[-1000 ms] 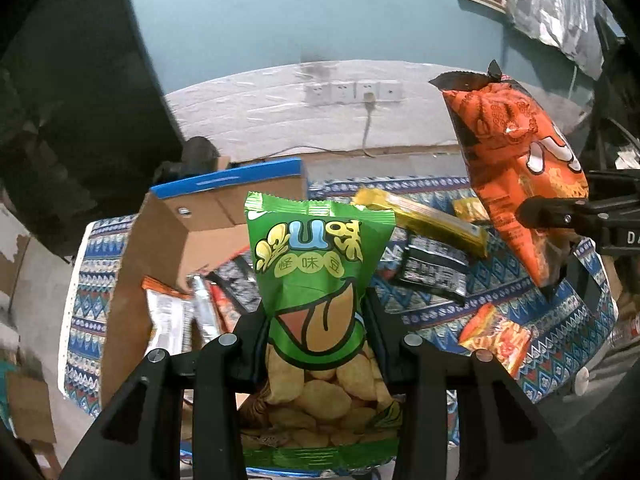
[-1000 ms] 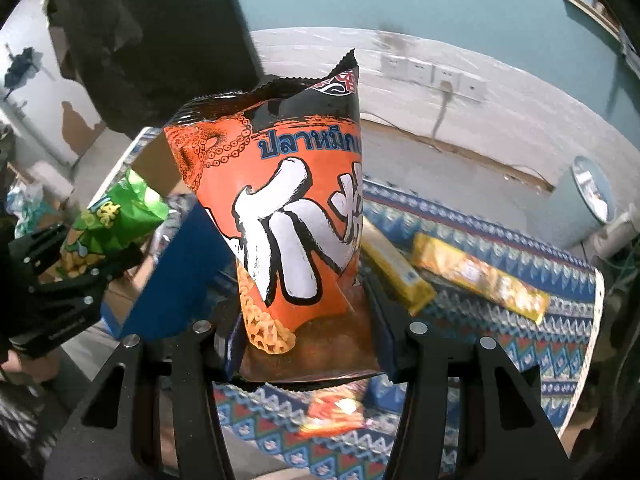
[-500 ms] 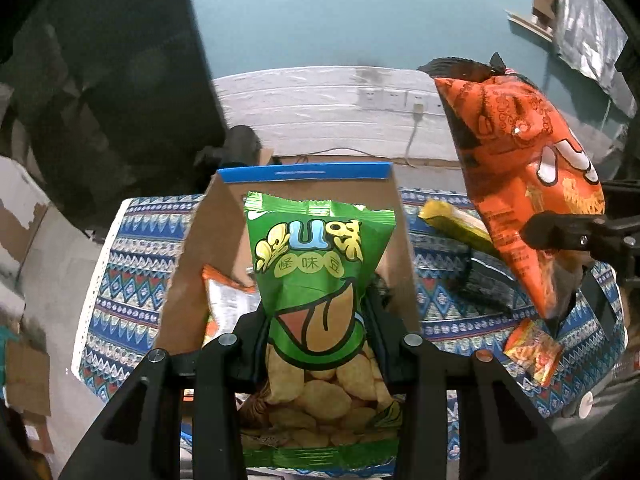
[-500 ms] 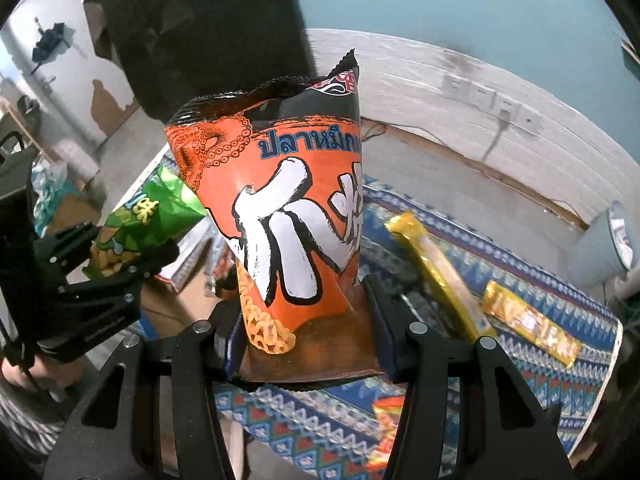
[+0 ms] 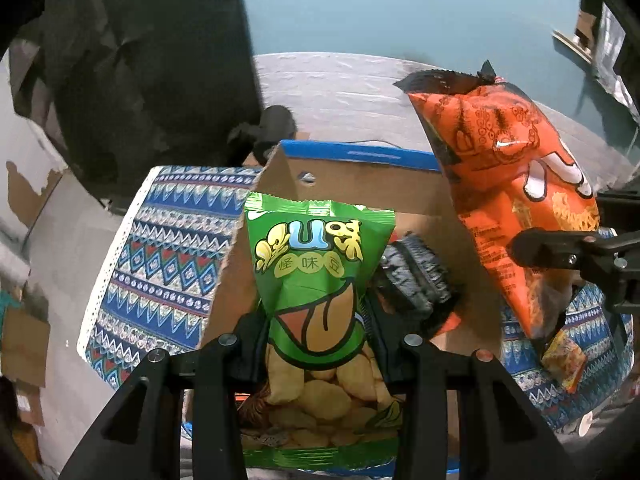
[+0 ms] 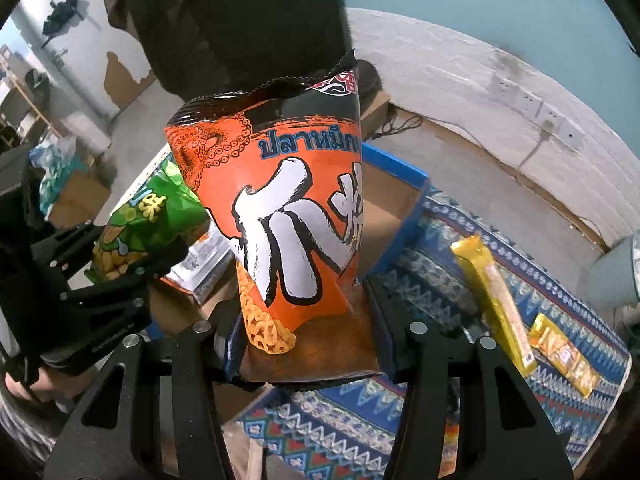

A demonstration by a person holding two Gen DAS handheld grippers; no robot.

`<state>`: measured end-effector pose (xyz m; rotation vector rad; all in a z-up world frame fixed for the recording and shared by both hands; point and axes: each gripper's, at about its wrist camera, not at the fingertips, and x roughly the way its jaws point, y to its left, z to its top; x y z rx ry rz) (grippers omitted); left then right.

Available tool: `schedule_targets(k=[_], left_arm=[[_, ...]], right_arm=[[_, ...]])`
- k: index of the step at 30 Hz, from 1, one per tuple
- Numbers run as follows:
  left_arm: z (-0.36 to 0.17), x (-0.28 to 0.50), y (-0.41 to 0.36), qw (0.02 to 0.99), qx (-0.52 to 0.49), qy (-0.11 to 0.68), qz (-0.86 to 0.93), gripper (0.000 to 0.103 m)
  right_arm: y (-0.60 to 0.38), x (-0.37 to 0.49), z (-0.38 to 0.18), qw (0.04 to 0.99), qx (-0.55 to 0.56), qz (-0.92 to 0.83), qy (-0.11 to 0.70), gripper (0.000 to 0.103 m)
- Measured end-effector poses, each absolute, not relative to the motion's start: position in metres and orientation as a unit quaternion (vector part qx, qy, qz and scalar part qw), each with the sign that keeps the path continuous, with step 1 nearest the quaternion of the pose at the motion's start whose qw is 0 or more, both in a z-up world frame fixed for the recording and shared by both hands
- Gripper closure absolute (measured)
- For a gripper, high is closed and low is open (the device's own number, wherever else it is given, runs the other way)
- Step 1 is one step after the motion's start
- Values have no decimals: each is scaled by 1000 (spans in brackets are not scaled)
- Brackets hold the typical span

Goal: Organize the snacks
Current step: 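Open both grippers to drop the bags into the box, then move both grippers back over the remaining snacks on the cloth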

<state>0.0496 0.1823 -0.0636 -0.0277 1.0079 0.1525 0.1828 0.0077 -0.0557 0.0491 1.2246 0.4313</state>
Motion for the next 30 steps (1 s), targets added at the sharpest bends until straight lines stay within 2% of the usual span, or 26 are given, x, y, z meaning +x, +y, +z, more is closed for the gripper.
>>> schedule_targets(k=[11,13,17,18,22,30], left_arm=[[-85,54,209,855,-35,507,101,58],[-84,53,209,855,-34,507,104,55],[-77,50,209,860,-26,496,116,33],[-74,49,208,862,-24,491,123,31],[-67,48,203,866,-27,486,116,31],[-67,51,174,863,-34,498,73,31]], right_arm=[[28,202,-70,789,37,216,574,50],[30,202,-68,791,37,214,572,44],[31,199,-67,791,36,211,573,42],[29,198,-66,791,35,210,573,42],[18,191,-64,796,31,199,571,33],[-20,171,-64,799,26,174,575,26]])
